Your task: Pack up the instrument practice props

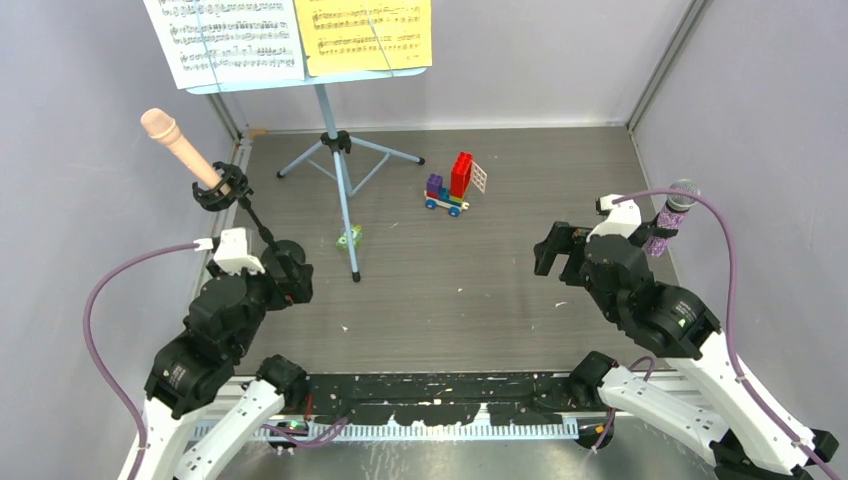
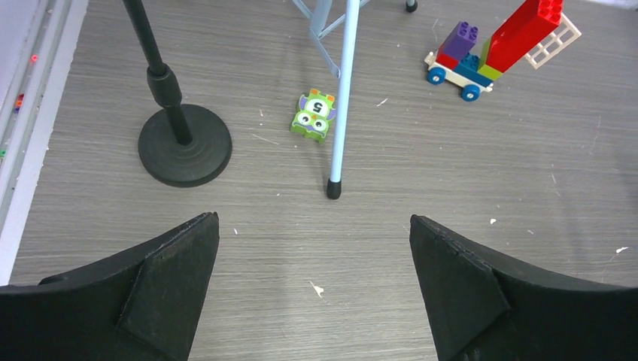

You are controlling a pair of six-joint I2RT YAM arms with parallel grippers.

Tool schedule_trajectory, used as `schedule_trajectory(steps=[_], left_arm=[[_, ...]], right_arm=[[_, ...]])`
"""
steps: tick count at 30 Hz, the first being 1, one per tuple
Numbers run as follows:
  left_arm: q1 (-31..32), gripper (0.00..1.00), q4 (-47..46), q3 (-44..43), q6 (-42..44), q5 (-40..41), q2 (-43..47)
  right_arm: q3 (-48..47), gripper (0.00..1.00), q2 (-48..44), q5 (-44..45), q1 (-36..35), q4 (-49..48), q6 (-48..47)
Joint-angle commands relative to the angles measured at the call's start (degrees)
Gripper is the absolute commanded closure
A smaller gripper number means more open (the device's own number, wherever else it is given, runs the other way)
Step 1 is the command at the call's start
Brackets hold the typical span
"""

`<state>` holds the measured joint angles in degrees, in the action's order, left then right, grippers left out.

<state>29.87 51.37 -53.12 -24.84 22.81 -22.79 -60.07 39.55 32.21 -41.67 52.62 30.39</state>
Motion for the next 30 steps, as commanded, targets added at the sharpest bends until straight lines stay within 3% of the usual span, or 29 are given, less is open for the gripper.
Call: schedule_trajectory(steps=[1, 12, 18, 22, 30], left_arm=[[-0.2, 0.00, -3.5, 0.6, -1.0, 1.9, 2.5], [-0.2, 0.00, -4.2, 2.7, 0.1, -0.5, 6.2], [-0.2, 0.01, -14.5, 4.2, 5.7, -15.4, 4.7], [-0.2, 0.00, -18.4, 2.7, 8.4, -16.2, 0.5], [-0.2, 0.00, -39.2, 6.5, 12.0, -14.3, -5.6]], right_arm=[[1.3, 0.00, -2.0, -3.1, -0.3, -9.3, 2.0], [4.0, 0.00, -0.5, -9.9, -0.2, -22.0, -2.2], [7.3, 0.00, -2.1, -14.0, -0.2, -26.6, -4.6], [10.0, 0.00, -3.2, -17.0, -0.2, -27.8, -6.5], [9.6, 0.00, -6.4, -17.1, -0.2, -23.9, -4.9]])
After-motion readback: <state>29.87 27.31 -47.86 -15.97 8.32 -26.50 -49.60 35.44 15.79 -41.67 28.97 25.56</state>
